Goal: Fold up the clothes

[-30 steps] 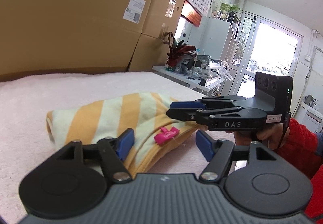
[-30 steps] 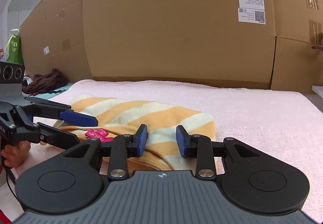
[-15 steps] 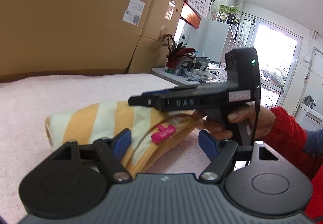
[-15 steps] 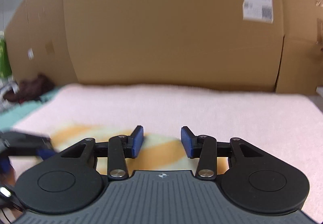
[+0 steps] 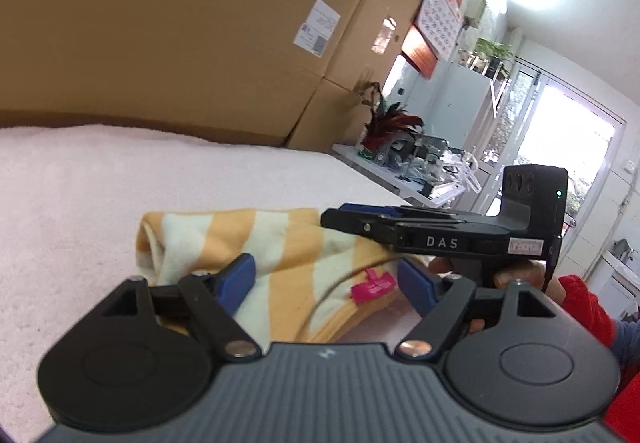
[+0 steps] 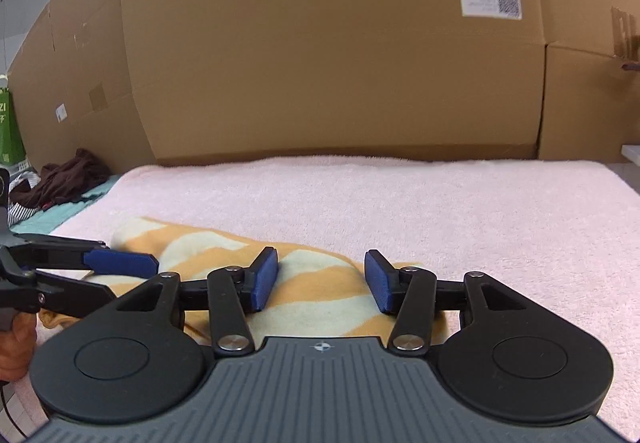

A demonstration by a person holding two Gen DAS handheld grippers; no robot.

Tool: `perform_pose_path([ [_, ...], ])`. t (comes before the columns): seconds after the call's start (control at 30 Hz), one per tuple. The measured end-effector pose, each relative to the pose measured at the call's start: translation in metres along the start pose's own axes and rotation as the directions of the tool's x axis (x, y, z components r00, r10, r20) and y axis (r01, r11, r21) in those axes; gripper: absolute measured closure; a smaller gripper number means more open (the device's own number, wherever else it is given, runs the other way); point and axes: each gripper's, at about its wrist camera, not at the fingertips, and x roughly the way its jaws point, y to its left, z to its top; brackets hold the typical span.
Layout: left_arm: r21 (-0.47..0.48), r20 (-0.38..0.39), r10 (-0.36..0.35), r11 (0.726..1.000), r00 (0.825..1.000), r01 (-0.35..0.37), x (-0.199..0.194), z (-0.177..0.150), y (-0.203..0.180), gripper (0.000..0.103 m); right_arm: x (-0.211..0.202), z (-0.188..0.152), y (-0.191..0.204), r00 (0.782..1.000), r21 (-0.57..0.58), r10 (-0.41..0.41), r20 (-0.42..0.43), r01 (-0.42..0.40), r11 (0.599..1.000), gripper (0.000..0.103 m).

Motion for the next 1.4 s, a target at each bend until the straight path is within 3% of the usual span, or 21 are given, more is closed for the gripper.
perform_pose_path([
  [0.17,0.024,-0.006,-0.003,1.000,1.000,0.003,0.002,0.000,-0.003,0.016,-0.035,-0.010,-0.017,0.993,0.099,0.035,0.109,-0.046,0.994,0.052],
  [0.37,0.054,0.006,0.004,0.999,1.000,-0.004,-0.008,-0.005,-0.010,0.017,-0.044,-0.038,-0.009,0.999,-0.078,-0.009,0.053,0.013,0.997,0.051],
  [0.47,0.026,0.029,-0.024,0.999,0.999,0.023,-0.027,-0.012,-0.014,0.017,-0.041,-0.037,-0.021,1.000,0.027,0.015,0.025,-0.016,1.000,0.048],
  [0.57,-0.001,0.034,0.025,1.000,0.999,-0.025,-0.042,-0.021,-0.016,0.017,-0.035,-0.042,-0.033,0.999,0.122,0.043,0.017,-0.045,0.992,0.037],
  [0.67,-0.052,0.069,0.056,0.997,0.996,-0.053,-0.062,-0.027,-0.013,0.016,-0.032,-0.046,-0.046,0.995,0.251,0.095,0.011,-0.095,0.963,0.036],
  [0.77,-0.134,0.111,0.123,0.985,0.986,-0.108,-0.077,-0.029,0.001,0.012,-0.035,-0.046,-0.044,0.994,0.226,0.111,0.000,-0.108,0.968,0.036],
  [0.83,-0.210,0.116,0.172,0.967,0.978,-0.145,-0.084,-0.030,0.016,0.012,-0.036,-0.046,-0.043,0.993,0.223,0.120,-0.012,-0.114,0.968,0.036],
  [0.97,-0.402,0.086,0.165,0.908,0.982,-0.118,-0.077,-0.032,0.048,0.016,-0.033,-0.046,-0.044,0.991,0.239,0.129,-0.022,-0.120,0.963,0.036],
  [1.07,-0.417,0.070,0.175,0.899,0.982,-0.130,-0.066,-0.031,0.051,0.017,-0.033,-0.047,-0.043,0.992,0.235,0.126,-0.015,-0.119,0.965,0.036],
  [1.13,-0.387,0.059,0.196,0.908,0.979,-0.158,-0.058,-0.028,0.046,0.017,-0.034,-0.048,-0.044,0.992,0.230,0.125,-0.010,-0.120,0.966,0.036],
  [1.27,-0.289,0.059,0.327,0.910,0.943,-0.297,-0.054,-0.020,0.029,0.016,-0.040,-0.047,-0.048,0.991,0.196,0.135,-0.014,-0.129,0.972,0.035],
  [1.33,-0.250,0.113,0.428,0.886,0.897,-0.391,-0.067,-0.015,0.019,0.018,-0.051,-0.043,-0.051,0.995,0.161,0.098,0.018,-0.100,0.982,0.035],
  [1.37,-0.236,0.151,0.453,0.879,0.878,-0.413,-0.073,-0.011,0.013,0.021,-0.057,-0.039,-0.052,0.995,0.162,0.087,0.057,-0.095,0.982,0.038],
  [1.4,-0.221,0.200,0.448,0.887,0.872,-0.405,-0.077,-0.006,0.006,0.023,-0.064,-0.035,-0.053,0.992,0.163,0.075,0.097,-0.091,0.982,0.051],
])
